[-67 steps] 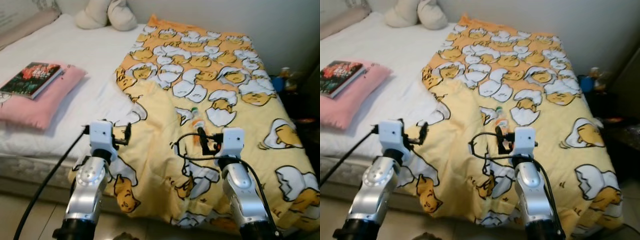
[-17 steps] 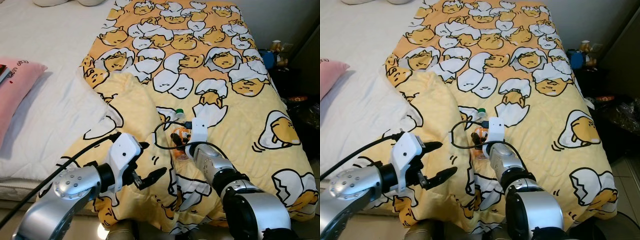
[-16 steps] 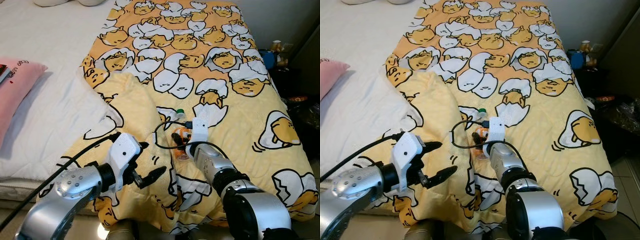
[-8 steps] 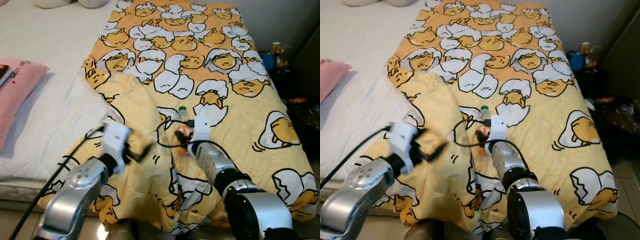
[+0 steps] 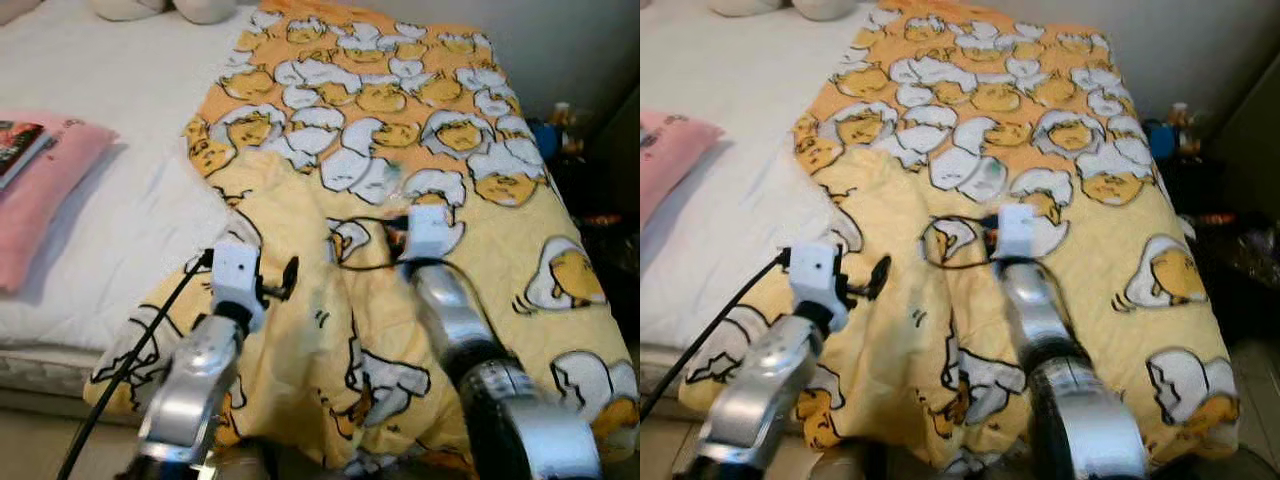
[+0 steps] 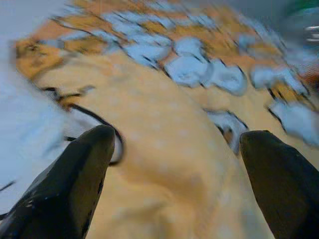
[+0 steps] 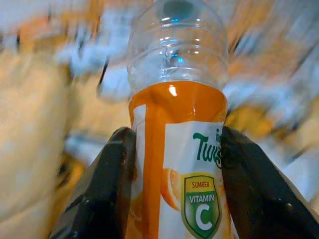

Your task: Clean up the room

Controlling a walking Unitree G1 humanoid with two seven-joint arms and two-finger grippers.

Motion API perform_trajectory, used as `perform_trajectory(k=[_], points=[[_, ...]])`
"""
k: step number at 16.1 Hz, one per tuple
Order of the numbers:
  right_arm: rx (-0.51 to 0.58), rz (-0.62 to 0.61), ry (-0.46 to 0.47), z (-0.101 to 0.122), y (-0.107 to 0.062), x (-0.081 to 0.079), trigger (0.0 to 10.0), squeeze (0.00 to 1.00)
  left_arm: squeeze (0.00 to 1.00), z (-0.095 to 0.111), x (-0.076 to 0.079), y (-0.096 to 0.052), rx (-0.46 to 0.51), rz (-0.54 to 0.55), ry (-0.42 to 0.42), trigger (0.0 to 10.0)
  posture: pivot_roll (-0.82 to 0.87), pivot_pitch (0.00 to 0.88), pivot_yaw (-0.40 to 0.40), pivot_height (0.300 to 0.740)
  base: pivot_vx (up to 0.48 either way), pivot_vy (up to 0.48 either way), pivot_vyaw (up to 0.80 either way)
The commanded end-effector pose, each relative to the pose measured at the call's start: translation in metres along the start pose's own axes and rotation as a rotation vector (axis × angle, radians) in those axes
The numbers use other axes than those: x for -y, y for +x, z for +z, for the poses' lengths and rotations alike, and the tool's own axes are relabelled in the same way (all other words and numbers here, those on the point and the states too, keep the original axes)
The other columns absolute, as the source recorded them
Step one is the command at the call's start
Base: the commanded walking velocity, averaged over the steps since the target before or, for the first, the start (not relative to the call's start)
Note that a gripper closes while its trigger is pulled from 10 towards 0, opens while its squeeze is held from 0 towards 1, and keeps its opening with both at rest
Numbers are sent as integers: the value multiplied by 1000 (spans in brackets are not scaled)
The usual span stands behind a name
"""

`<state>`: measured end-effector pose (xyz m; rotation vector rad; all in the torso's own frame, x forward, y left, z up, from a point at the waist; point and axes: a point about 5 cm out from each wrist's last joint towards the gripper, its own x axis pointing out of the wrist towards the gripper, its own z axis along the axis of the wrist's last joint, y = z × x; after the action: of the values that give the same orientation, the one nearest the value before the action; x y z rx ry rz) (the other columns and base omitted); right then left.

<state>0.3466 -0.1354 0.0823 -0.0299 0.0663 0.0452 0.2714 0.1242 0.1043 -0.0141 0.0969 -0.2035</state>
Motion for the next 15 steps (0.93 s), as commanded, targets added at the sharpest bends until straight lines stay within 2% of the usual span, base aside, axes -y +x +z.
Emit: perform_trajectory(k=[1, 2, 3, 4, 5, 6, 9, 12, 15], points=[[90, -57, -58, 6, -8, 15, 0, 0, 0, -4, -5, -2, 4, 45, 7, 10000, 105, 0, -58, 740, 0, 0, 0], [118, -96, -90, -2, -24, 25, 0, 0, 0, -8, -10, -1, 0, 68, -1, 10000, 89, 0, -56, 740, 0, 0, 0], [118, -111, -101, -7, -32, 28, 3137, 0, 0, -10, -14, 2, -4, 84, -7, 10000, 83, 0, -54, 740, 0, 0, 0], [86, -137, -75, -24, -48, 29, 10000, 0, 0, -8, -19, 8, 16, 89, 2, 10000, 68, 0, -43, 740, 0, 0, 0], [66, -138, -51, -32, -54, 26, 10000, 0, 0, -7, -20, 13, 30, 77, 23, 10000, 53, 0, -32, 740, -262, 0, 0], [66, -109, -25, -33, -53, 21, 10000, 0, 0, -8, -22, 16, 27, 90, 22, 10000, 40, 0, -22, 740, -435, 0, 0], [38, -114, -40, -35, -57, 24, 10000, 0, 0, -10, -21, 21, 36, 97, 40, 10000, 34, 0, -21, 740, -418, 0, 0], [6, -82, -42, -38, -59, 20, 10000, 0, 0, -13, -21, 24, 37, 90, 41, 10000, 37, 0, -24, 740, -370, 0, 0], [-41, -75, -24, -46, -60, 18, 10000, 0, 0, -18, -21, 25, 22, 84, 41, 10000, 44, 0, -26, 740, -96, 0, 0]])
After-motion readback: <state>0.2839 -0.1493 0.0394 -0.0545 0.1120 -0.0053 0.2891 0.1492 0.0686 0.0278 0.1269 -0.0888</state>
